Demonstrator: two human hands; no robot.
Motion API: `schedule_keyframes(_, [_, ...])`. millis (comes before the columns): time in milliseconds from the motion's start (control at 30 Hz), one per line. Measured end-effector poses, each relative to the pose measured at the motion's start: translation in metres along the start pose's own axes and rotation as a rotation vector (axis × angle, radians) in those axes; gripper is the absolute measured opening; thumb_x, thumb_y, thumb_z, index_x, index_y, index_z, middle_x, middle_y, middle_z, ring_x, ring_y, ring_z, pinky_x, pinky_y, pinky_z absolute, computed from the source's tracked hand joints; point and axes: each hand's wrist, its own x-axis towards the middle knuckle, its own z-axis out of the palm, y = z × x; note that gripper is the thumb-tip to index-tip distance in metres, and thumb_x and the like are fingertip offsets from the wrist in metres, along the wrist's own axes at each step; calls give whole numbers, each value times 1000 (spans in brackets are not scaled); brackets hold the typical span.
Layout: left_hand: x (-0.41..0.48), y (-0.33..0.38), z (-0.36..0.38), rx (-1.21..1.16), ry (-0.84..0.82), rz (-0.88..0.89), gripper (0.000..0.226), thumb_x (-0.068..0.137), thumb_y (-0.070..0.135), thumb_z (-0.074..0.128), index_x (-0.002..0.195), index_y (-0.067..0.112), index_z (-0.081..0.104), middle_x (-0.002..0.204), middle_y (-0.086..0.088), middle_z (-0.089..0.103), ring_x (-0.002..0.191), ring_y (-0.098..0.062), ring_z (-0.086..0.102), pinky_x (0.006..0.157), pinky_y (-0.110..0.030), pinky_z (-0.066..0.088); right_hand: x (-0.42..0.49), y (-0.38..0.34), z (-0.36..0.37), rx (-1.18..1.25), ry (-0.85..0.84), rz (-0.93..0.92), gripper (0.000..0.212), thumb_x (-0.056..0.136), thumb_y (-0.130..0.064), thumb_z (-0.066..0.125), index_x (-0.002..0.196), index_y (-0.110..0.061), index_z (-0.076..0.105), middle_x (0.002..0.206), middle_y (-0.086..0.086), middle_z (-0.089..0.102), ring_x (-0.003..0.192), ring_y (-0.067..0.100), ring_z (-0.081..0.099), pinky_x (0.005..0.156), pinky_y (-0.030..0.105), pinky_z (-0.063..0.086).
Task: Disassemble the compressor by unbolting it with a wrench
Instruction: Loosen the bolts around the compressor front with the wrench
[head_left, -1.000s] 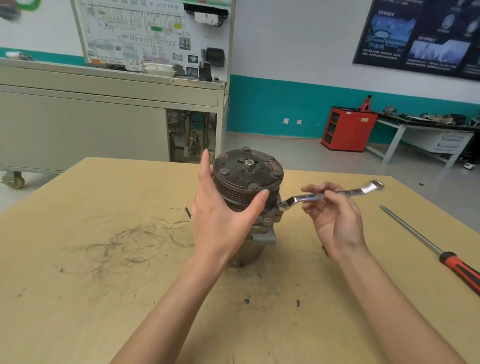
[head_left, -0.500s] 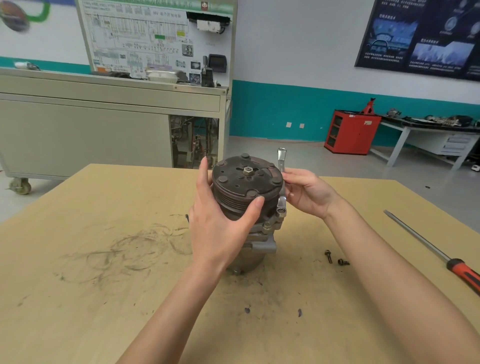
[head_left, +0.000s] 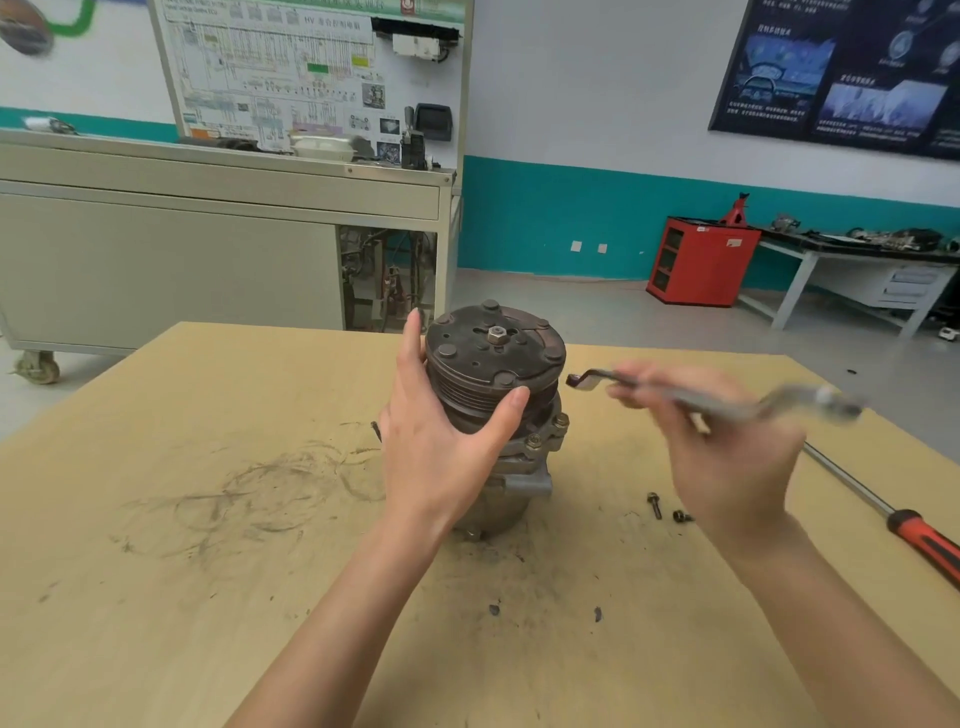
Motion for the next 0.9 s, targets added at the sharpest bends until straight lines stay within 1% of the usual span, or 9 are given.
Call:
schedule_keyframes(100, [0,-1,0,3,-4,9,103,65,75,55,150,41,8,150,4,39,136,-16,39,111,-52,33,-18,-3,7,-283,-108,-241,37,94,-26,56,87,7,70,93,17,71,81,19,71,72,27,57])
schedule_keyframes(200, [0,-2,-2,-4,-19,3,103,65,75,55,150,41,8,150,4,40,137,-18,39,111,-51,33,-27,-5,13,-428,-82,-386,36,92,-20,60,78,11,71,90,22,71,76,23,72,69,26,56])
schedule_keyframes(400, [3,-6,-11,-66,-75,23,103,69,69,60,152,33,12,147,1,43,137,-16,39,112,-51,33,-43,-9,17,-482,-50,-399,34,91,-19,62,77,10,72,91,21,71,76,23,73,70,24,55])
schedule_keyframes(533, [5,-9,-14,-85,-109,31,102,70,68,61,153,33,12,149,2,41,138,-10,38,113,-48,34,-46,-5,18,-509,-43,-416,26,86,-18,67,81,7,73,95,17,72,82,18,72,82,16,50])
schedule_keyframes(567, [5,-11,-15,-82,-123,31,102,70,68,61,153,34,11,150,2,40,138,-10,38,113,-47,35,-47,-4,17,-425,-34,-346,25,88,-19,66,83,5,73,97,16,72,87,17,72,84,17,52])
schedule_keyframes(633, [4,-13,-17,-70,-147,27,103,71,67,61,153,34,9,152,4,38,139,-9,36,115,-45,33,-49,-4,16,-93,26,-40,19,94,-22,59,92,-6,69,101,9,72,93,19,70,84,28,56])
schedule_keyframes(700, [3,-17,-20,-51,-164,27,103,73,63,63,154,32,8,154,5,33,140,-8,32,116,-44,31,-47,-3,15,255,140,312,10,98,-15,51,94,-11,60,99,3,72,86,23,72,76,32,58])
schedule_keyframes(767, [1,-19,-21,-24,-180,34,101,74,58,64,154,30,8,156,4,30,142,-9,30,117,-45,29,-40,7,13,480,218,575,15,99,-4,39,95,-9,52,93,6,73,75,24,72,69,29,57])
schedule_keyframes(900, [-1,-17,-19,-24,-197,38,103,74,56,65,155,24,9,158,4,27,144,-11,27,118,-44,28,-8,44,2,816,84,839,21,98,1,33,88,-8,50,85,13,73,64,20,68,63,25,55])
